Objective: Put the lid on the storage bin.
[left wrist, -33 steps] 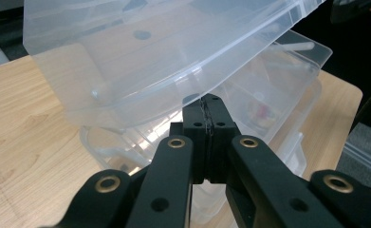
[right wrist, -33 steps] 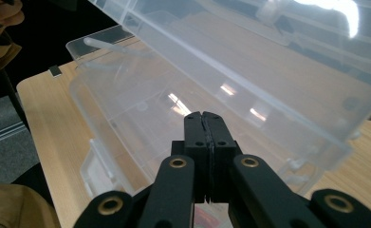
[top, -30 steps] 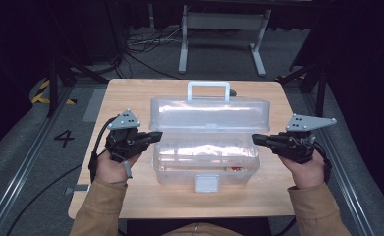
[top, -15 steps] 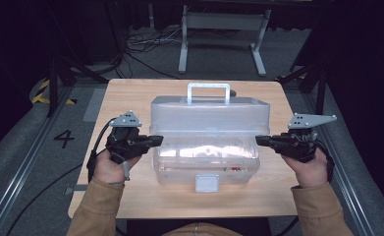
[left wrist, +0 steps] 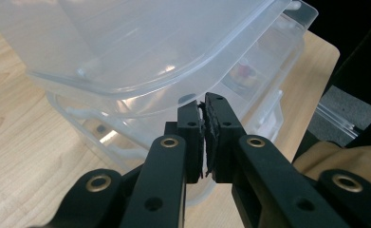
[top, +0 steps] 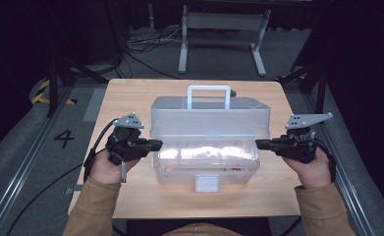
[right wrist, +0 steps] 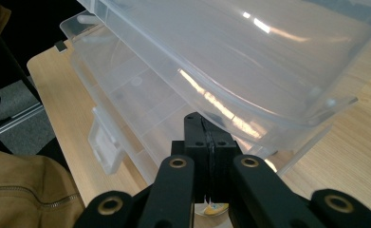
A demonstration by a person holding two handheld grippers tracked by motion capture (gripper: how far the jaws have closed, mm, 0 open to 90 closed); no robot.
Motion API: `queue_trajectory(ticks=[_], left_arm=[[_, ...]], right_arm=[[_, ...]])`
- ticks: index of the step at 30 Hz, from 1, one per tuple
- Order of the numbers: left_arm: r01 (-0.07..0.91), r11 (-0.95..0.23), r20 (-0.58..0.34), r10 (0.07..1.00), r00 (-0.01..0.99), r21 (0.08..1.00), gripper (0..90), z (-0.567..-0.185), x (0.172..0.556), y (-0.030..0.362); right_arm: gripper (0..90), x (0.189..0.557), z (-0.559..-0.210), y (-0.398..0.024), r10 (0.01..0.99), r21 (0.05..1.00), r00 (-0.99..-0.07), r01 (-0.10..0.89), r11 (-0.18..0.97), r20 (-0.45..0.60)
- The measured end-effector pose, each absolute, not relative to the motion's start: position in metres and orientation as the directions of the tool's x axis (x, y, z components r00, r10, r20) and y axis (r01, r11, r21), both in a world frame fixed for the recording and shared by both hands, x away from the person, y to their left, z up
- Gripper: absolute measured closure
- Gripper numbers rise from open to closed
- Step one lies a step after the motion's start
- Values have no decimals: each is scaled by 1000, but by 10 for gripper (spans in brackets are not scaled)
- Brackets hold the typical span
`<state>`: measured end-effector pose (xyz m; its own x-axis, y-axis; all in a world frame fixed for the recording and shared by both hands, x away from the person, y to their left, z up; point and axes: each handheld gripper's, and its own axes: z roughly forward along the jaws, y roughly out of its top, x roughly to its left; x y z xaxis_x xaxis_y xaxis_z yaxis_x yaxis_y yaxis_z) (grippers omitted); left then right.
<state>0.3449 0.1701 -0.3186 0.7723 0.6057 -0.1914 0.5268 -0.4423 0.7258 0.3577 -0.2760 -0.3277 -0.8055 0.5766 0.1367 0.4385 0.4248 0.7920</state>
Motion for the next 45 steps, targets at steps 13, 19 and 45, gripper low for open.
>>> queue_trajectory(ticks=[13, 19, 45], left_arm=[[547, -500, -188, 599, 779, 671, 849, -320, 344, 166], [549, -553, -171, 590, 789, 627, 847, -322, 344, 163], [565, -666, -186, 553, 812, 487, 833, -333, 345, 156]], right_arm=[[894, 355, -328, -271, 575, 723, -810, 463, 513, 111], [894, 355, -329, -269, 560, 681, -820, 476, 556, 117], [888, 357, -338, -267, 538, 540, -831, 520, 662, 141]])
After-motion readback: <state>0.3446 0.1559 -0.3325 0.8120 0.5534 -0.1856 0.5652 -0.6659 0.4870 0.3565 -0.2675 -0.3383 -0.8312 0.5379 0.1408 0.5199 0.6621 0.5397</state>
